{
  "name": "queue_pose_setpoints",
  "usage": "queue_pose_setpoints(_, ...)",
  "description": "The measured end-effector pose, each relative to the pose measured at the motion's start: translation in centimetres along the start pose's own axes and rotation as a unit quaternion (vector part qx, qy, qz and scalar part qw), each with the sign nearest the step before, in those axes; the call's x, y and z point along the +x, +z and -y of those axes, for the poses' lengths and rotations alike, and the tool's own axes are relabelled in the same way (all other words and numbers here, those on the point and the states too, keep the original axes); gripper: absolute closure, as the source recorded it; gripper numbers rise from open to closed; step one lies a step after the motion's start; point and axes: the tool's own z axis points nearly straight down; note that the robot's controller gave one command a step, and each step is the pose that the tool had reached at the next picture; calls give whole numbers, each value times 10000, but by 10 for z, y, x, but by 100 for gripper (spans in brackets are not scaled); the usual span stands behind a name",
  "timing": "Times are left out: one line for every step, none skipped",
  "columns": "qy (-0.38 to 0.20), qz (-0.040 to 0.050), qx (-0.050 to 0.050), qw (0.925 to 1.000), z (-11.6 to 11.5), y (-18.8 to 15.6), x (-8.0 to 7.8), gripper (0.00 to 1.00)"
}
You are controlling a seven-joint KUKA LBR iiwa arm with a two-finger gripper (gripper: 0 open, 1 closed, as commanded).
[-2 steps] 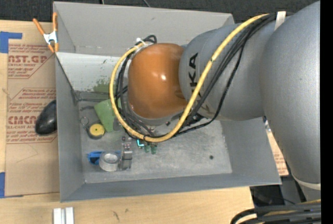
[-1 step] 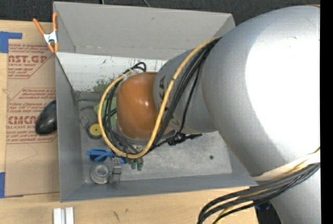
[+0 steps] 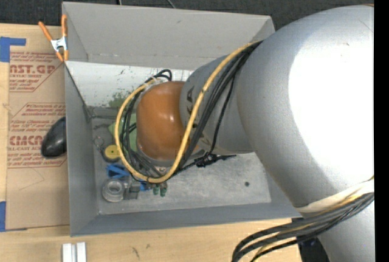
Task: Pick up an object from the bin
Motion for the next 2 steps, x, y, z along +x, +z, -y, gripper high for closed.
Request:
queue_pose_setpoints(271, 24, -6, 9996, 1, -113, -10, 100)
queue_pose_setpoints(-1521, 11, 3, 9884, -3, -165, -5, 100)
